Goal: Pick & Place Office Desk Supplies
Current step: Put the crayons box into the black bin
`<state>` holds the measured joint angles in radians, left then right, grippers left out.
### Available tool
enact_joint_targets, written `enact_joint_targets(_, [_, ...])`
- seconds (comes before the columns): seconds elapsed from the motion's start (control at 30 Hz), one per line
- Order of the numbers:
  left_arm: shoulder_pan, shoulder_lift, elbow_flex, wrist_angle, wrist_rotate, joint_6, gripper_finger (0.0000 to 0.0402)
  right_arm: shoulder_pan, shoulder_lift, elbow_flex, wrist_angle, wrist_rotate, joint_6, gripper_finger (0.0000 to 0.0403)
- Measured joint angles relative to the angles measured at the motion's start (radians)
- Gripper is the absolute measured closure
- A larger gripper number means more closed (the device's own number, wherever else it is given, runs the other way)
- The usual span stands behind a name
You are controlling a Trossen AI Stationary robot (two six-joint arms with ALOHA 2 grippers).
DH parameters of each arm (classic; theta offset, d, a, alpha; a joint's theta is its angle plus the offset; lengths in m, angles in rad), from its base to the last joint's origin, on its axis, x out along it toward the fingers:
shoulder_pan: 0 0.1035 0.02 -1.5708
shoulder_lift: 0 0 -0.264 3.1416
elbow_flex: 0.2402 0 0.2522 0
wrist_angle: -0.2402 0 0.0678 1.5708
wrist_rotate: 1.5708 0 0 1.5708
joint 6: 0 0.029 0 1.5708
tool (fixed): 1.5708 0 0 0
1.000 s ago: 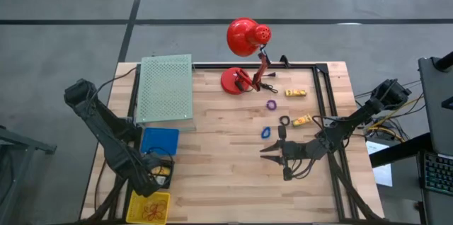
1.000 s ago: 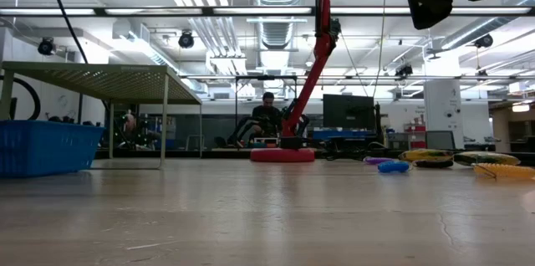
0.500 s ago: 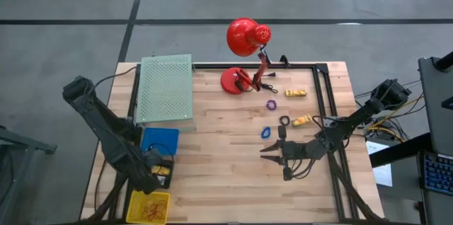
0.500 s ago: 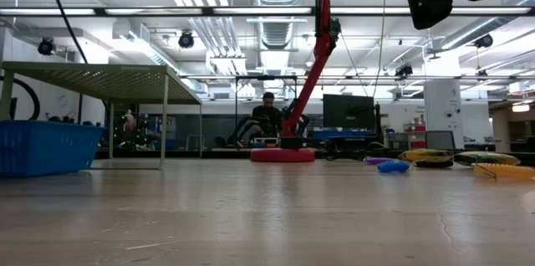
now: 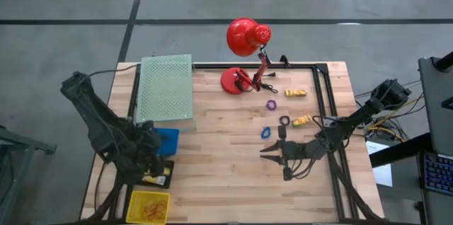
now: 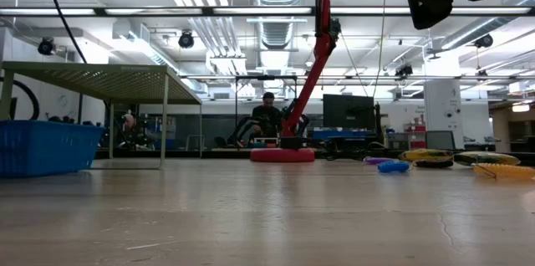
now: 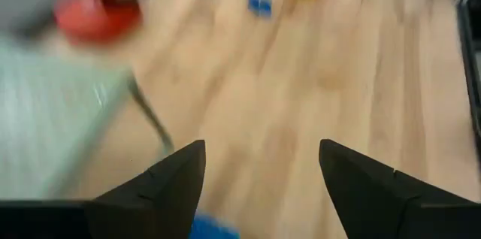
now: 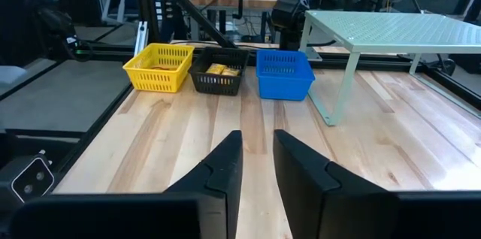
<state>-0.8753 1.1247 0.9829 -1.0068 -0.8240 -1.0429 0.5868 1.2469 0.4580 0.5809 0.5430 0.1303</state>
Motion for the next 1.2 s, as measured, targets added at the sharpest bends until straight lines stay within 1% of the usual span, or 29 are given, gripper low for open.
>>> enact_joint_targets(0.07, [0.040, -0.017, 0.000, 0.071, -0.032, 0.148, 0.0138, 0.000, 0.000, 0.000, 0.000, 0.000, 0.000, 0.0324])
enact_joint_targets(0.13, [0.101, -0.037, -0.005, 0.191, -0.012, 0.328, 0.0141, 0.000, 0.000, 0.000, 0.000, 0.000, 0.000, 0.0321])
enact_joint_targets(0.2, [0.181, -0.054, -0.015, 0.319, 0.082, 0.514, 0.0144, 0.000, 0.000, 0.000, 0.000, 0.000, 0.000, 0.0319])
enact_joint_targets(0.3, [0.311, -0.071, -0.043, 0.488, 0.293, 0.762, 0.0146, 0.000, 0.000, 0.000, 0.000, 0.000, 0.000, 0.0318])
enact_joint_targets(0.37, [0.396, -0.074, -0.062, 0.589, 0.408, 0.889, 0.0146, 0.000, 0.000, 0.000, 0.000, 0.000, 0.000, 0.0321])
enact_joint_targets(0.43, [0.470, -0.074, -0.087, 0.678, 0.479, 0.971, 0.0146, 0.000, 0.000, 0.000, 0.000, 0.000, 0.000, 0.0324])
enact_joint_targets(0.47, [0.504, -0.074, -0.103, 0.726, 0.499, 1.000, 0.0146, 0.000, 0.000, 0.000, 0.000, 0.000, 0.000, 0.0326])
enact_joint_targets(0.57, [0.574, -0.074, -0.156, 0.882, 0.507, 1.045, 0.0145, 0.000, 0.000, 0.000, 0.000, 0.000, 0.000, 0.0331])
enact_joint_targets(0.63, [0.607, -0.075, -0.191, 0.987, 0.507, 1.064, 0.0145, 0.000, 0.000, 0.000, 0.000, 0.000, 0.000, 0.0334])
enact_joint_targets(0.73, [0.623, -0.076, -0.229, 1.106, 0.509, 1.113, 0.0146, 0.000, 0.000, 0.000, 0.000, 0.000, 0.000, 0.0335])
enact_joint_targets(0.77, [0.624, -0.077, -0.237, 1.120, 0.511, 1.126, 0.0146, 0.000, 0.000, 0.000, 0.000, 0.000, 0.000, 0.0334])
enact_joint_targets(0.93, [0.633, -0.103, -0.240, 1.078, 0.539, 1.197, 0.0145, 0.000, 0.000, 0.000, 0.000, 0.000, 0.000, 0.0327])
enact_joint_targets(1.03, [0.665, -0.145, -0.240, 1.062, 0.616, 1.231, 0.0146, 0.000, 0.000, 0.000, 0.000, 0.000, 0.000, 0.0322])
enact_joint_targets(1.2, [0.746, -0.255, -0.250, 0.997, 0.753, 1.222, 0.0145, 0.000, 0.000, 0.000, 0.000, 0.000, 0.000, 0.0317])
